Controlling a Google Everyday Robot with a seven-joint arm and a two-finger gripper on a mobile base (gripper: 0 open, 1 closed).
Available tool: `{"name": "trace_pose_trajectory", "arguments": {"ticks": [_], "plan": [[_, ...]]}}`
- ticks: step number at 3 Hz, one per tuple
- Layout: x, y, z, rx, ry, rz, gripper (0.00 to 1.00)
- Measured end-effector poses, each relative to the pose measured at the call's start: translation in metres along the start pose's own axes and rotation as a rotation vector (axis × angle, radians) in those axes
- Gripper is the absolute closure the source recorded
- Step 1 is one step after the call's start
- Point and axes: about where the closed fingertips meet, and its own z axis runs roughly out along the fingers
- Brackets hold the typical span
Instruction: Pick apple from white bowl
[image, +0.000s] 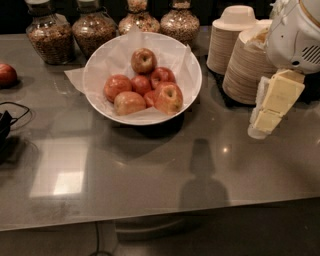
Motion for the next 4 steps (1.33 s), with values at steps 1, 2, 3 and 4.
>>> {"name": "trace_pose_trajectory", "arguments": {"ticks": [1,2,3,4], "plan": [[0.0,0.0,0.0,0.0,0.0,0.0,0.0],[-0.016,-0.01,0.011,0.004,-0.099,0.032,0.0],[-0.052,-0.021,0.019,0.002,-0.227,0.017,0.19],[-0.074,-0.023,0.025,-0.011,-0.308,0.004,0.26]]}}
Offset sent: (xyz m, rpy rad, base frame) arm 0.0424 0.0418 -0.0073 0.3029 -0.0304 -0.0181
